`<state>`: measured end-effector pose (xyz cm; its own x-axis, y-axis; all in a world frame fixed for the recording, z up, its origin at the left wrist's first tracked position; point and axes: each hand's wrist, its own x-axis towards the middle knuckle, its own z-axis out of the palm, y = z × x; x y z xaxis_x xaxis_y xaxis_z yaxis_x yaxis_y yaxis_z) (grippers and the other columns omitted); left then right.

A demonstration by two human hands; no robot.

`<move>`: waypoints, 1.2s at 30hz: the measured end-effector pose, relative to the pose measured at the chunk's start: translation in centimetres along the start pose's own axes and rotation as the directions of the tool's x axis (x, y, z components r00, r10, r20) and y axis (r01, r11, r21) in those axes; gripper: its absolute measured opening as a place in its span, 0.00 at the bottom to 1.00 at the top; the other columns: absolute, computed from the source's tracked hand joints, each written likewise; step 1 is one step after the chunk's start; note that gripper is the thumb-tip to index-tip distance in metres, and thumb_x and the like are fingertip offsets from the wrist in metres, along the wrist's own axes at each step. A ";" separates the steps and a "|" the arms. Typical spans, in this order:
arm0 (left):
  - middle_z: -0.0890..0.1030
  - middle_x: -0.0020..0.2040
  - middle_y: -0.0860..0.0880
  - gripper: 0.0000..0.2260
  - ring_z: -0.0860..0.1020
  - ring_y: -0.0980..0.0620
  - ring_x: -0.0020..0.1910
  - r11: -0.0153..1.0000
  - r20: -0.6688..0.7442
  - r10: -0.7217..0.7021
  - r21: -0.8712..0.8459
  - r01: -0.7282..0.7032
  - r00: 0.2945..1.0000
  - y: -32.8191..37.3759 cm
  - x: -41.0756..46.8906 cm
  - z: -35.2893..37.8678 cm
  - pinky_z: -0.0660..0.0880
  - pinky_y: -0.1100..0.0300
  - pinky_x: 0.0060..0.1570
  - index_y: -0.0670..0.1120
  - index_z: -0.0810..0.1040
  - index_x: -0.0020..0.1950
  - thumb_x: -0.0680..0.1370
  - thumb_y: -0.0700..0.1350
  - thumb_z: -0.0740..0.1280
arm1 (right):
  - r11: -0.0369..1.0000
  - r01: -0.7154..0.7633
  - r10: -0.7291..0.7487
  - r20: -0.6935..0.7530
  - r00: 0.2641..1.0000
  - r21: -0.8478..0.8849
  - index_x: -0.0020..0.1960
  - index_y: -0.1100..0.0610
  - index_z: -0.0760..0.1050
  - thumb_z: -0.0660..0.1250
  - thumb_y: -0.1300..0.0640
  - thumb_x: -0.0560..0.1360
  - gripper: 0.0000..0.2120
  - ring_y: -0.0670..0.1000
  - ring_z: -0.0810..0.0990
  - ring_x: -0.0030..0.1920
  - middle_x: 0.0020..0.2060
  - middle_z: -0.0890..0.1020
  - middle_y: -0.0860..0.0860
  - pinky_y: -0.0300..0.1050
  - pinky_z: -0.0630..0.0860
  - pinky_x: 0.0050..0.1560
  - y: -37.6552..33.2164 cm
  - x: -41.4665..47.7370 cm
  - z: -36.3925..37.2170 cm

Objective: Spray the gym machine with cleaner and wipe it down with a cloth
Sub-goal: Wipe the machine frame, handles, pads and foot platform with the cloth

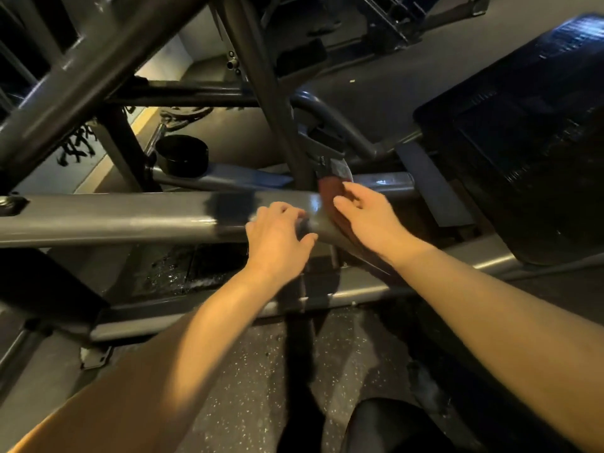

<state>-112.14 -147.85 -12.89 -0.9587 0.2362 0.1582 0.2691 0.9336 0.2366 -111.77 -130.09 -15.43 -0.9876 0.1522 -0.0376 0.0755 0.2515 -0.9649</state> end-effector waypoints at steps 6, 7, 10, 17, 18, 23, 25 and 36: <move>0.68 0.74 0.50 0.27 0.62 0.44 0.72 0.955 -0.039 -0.041 0.293 0.051 0.998 -2.6 1.8 0.1 0.62 0.44 0.73 0.53 0.71 0.74 0.78 0.61 0.69 | 0.927 0.124 -0.041 0.233 0.972 -0.354 0.82 0.47 0.60 0.57 0.48 0.86 0.25 0.57 0.66 0.77 0.78 0.67 0.54 0.54 0.62 0.77 -0.4 6.1 3.0; 0.68 0.74 0.51 0.26 0.63 0.45 0.72 0.944 -0.040 -0.035 0.326 0.046 0.999 -2.7 2.0 0.1 0.61 0.44 0.72 0.54 0.70 0.74 0.79 0.62 0.68 | 0.924 0.110 -0.010 0.262 0.965 -0.367 0.82 0.48 0.60 0.57 0.47 0.86 0.25 0.57 0.66 0.77 0.78 0.68 0.53 0.54 0.62 0.77 -0.7 7.0 2.7; 0.68 0.73 0.52 0.24 0.63 0.46 0.71 0.933 -0.049 -0.012 0.358 0.029 0.999 -2.9 2.1 0.2 0.60 0.46 0.70 0.56 0.71 0.73 0.79 0.62 0.67 | 0.936 0.031 0.073 0.278 0.958 -0.352 0.81 0.50 0.64 0.57 0.45 0.86 0.25 0.57 0.70 0.75 0.77 0.70 0.54 0.54 0.64 0.76 -0.4 9.0 1.6; 0.69 0.70 0.52 0.24 0.64 0.45 0.69 0.948 -0.061 -0.014 0.316 0.033 0.998 -3.1 2.6 0.3 0.60 0.47 0.69 0.55 0.74 0.70 0.77 0.62 0.69 | 0.965 -0.209 0.231 0.139 0.963 -0.160 0.78 0.50 0.69 0.55 0.42 0.86 0.24 0.56 0.75 0.68 0.72 0.74 0.55 0.52 0.68 0.71 3.8 8.4 0.1; 0.69 0.71 0.51 0.24 0.64 0.45 0.70 0.948 -0.052 -0.003 0.317 0.019 0.999 -3.0 2.5 0.3 0.60 0.46 0.69 0.54 0.73 0.71 0.78 0.62 0.69 | 0.961 -0.241 0.256 0.107 0.961 -0.137 0.78 0.50 0.68 0.54 0.42 0.86 0.24 0.57 0.75 0.68 0.72 0.75 0.56 0.54 0.69 0.70 4.5 8.0 -0.2; 0.68 0.74 0.50 0.26 0.61 0.45 0.74 0.974 -0.008 0.068 0.217 -0.065 0.998 -2.3 3.0 0.5 0.58 0.44 0.73 0.52 0.72 0.73 0.79 0.63 0.67 | 0.915 -0.395 0.394 -0.030 0.919 -0.078 0.82 0.53 0.61 0.54 0.47 0.87 0.25 0.59 0.67 0.76 0.77 0.69 0.56 0.52 0.63 0.74 8.2 5.5 -1.5; 0.69 0.74 0.50 0.24 0.62 0.45 0.74 0.971 -0.004 0.106 0.214 -0.103 0.994 -2.4 3.6 0.4 0.57 0.43 0.73 0.53 0.73 0.74 0.81 0.62 0.64 | 0.901 -0.433 0.427 -0.101 0.898 -0.038 0.82 0.52 0.60 0.54 0.47 0.87 0.25 0.59 0.66 0.77 0.78 0.67 0.56 0.52 0.60 0.77 9.4 5.2 -1.0; 0.71 0.71 0.49 0.18 0.62 0.43 0.72 0.974 0.008 0.222 0.053 -0.222 0.975 -3.3 6.4 1.7 0.58 0.41 0.71 0.54 0.78 0.69 0.81 0.57 0.66 | 0.945 -0.201 0.299 -0.429 0.852 0.258 0.83 0.40 0.51 0.51 0.48 0.88 0.25 0.44 0.38 0.82 0.83 0.49 0.42 0.54 0.42 0.82 4.1 -0.2 10.7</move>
<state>-119.33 -148.99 -14.31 -0.8757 0.4399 0.1989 0.4702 0.8707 0.1442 -112.69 -139.29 -22.16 -0.7603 0.6151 -0.2088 0.2349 -0.0393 -0.9712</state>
